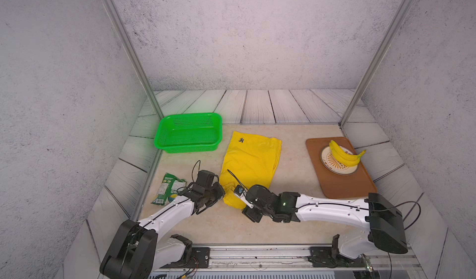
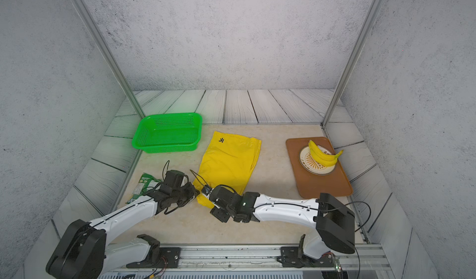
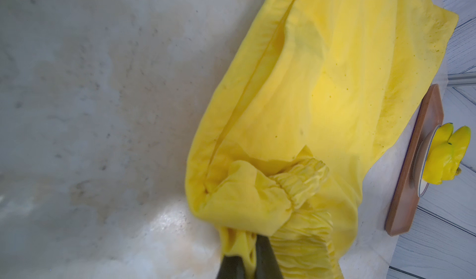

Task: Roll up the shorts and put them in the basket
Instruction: Roll the shorts at the center of the board.

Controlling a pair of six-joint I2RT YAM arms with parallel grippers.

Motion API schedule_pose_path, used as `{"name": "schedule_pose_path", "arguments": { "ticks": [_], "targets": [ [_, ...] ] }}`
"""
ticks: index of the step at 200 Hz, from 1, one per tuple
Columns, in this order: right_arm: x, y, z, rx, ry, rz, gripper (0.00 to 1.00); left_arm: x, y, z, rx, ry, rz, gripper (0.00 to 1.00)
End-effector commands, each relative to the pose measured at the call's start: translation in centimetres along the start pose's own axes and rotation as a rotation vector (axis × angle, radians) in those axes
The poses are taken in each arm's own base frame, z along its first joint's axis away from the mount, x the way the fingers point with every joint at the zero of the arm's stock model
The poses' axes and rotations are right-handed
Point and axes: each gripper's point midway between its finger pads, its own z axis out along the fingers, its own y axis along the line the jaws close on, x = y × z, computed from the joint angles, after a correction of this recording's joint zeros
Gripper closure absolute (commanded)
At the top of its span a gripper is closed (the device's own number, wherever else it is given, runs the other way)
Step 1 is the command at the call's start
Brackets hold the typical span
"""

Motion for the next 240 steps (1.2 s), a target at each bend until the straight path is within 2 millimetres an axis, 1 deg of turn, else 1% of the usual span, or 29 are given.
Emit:
{"name": "schedule_pose_path", "arguments": {
  "ticks": [1,26,37,56,71,79,88,123,126,139,143,150,155,164,169,184,189,198,218,227,235,240],
  "targets": [
    [-1.2,0.2,0.6,0.079,-0.041,-0.079,0.35,-0.2,-1.2,-0.6,0.031,0.015,-0.029,1.0],
    [-1.3,1.9,1.4,0.167,-0.05,-0.202,0.35,-0.2,-1.6,-0.8,0.045,0.02,-0.043,1.0],
    [-1.1,2.1,2.1,0.185,-0.042,-0.211,0.35,-0.2,-1.8,-0.9,0.052,0.019,-0.049,1.0],
    [-0.5,1.3,3.3,0.25,-0.02,-0.211,0.32,-0.1,-2.1,-1.1,0.065,0.027,-0.057,1.0],
    [-0.4,0.5,3.8,0.317,-0.02,-0.205,0.25,0.0,-2.4,-1.3,0.079,0.029,-0.063,1.0],
    [-0.4,0.2,4.0,0.335,-0.02,-0.213,0.24,0.0,-2.4,-1.4,0.082,0.029,-0.066,1.0],
    [-0.2,0.1,4.3,0.349,-0.014,-0.216,0.19,0.0,-2.5,-1.6,0.084,0.027,-0.068,1.0],
    [1.0,-0.3,5.9,0.399,0.029,-0.241,0.18,0.0,-2.9,-1.9,0.101,0.028,-0.081,1.0],
    [1.1,-0.4,6.0,0.406,0.029,-0.242,0.16,0.0,-2.9,-1.9,0.103,0.028,-0.08,1.0],
    [1.6,-0.6,6.6,0.429,0.037,-0.252,0.15,0.0,-2.9,-2.0,0.106,0.027,-0.087,1.0],
    [1.7,-0.7,6.7,0.44,0.039,-0.254,0.13,0.0,-2.9,-2.0,0.106,0.029,-0.091,1.0],
    [1.8,-1.0,6.9,0.458,0.042,-0.256,0.12,0.0,-2.9,-2.0,0.108,0.029,-0.096,1.0],
    [1.8,-1.1,6.9,0.469,0.038,-0.254,0.09,0.0,-2.9,-1.9,0.112,0.029,-0.099,1.0],
    [2.0,-1.2,7.2,0.479,0.036,-0.257,0.08,0.0,-2.9,-2.0,0.113,0.031,-0.104,1.0],
    [2.0,-1.3,7.3,0.492,0.032,-0.255,0.06,0.0,-3.0,-2.0,0.116,0.032,-0.106,1.0],
    [2.1,-1.8,7.7,0.532,0.03,-0.256,0.05,0.1,-2.9,-2.0,0.119,0.033,-0.111,1.0],
    [2.2,-1.8,7.8,0.537,0.031,-0.257,0.07,0.0,-3.0,-2.0,0.124,0.033,-0.113,1.0],
    [2.2,-2.4,7.8,0.59,0.029,-0.259,0.1,0.1,-2.9,-2.0,0.124,0.034,-0.12,1.0],
    [2.2,-3.0,8.0,0.623,0.031,-0.265,0.2,0.0,-2.6,-1.9,0.124,0.031,-0.13,1.0],
    [2.3,-3.2,8.0,0.63,0.034,-0.269,0.27,0.0,-2.4,-1.9,0.122,0.029,-0.136,1.0],
    [2.4,-3.4,8.1,0.638,0.04,-0.275,0.39,0.0,-2.1,-1.9,0.119,0.027,-0.143,1.0],
    [2.4,-3.6,8.1,0.636,0.044,-0.279,0.45,0.0,-1.9,-1.9,0.115,0.026,-0.148,1.0]
  ]
}}
